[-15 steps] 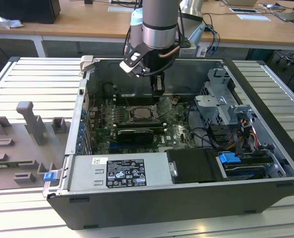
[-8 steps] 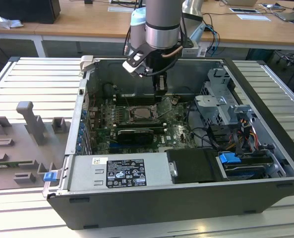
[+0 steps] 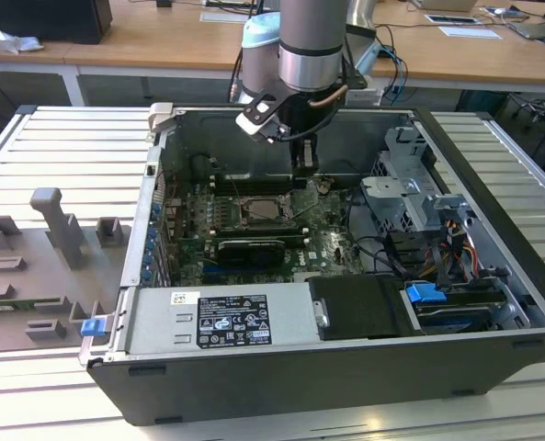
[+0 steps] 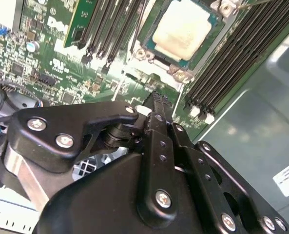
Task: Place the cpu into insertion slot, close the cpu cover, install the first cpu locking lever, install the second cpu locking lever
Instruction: 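Close the cpu cover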
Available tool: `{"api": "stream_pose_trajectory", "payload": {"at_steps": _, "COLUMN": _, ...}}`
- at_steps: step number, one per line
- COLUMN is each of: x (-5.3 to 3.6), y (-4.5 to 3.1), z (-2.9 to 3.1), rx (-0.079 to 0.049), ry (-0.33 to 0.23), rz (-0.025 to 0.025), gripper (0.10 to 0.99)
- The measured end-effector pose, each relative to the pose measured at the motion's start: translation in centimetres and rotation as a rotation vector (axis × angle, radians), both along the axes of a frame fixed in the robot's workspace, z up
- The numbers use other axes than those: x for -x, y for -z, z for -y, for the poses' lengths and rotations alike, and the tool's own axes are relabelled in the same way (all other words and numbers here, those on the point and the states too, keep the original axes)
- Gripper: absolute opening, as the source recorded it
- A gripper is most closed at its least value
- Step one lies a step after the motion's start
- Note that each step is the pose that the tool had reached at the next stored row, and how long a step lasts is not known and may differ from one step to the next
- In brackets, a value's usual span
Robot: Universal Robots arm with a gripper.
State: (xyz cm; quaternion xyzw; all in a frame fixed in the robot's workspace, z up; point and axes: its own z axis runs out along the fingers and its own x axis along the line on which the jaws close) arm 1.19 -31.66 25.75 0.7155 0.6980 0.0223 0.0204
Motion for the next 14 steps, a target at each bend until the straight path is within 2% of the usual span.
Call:
{"api": "stream_pose_trajectory", "payload": {"at_steps": 8, "x": -2.13, "y": 0.02, "z": 0.0, "rx": 0.0, "ry": 0.0, "rz": -0.0041, "gripper": 0.106}}
{"api": "stream_pose_trajectory", "payload": {"at_steps": 11, "x": -3.31, "y": 0.06, "z": 0.0, "rx": 0.0, "ry": 0.0, "rz": -0.0063, "gripper": 0.106}}
{"api": "stream_pose_trajectory", "payload": {"at_steps": 14, "x": -3.99, "y": 0.12, "z": -0.01, "rx": 0.0, "ry": -0.001, "rz": -0.0078, "gripper": 0.106}}
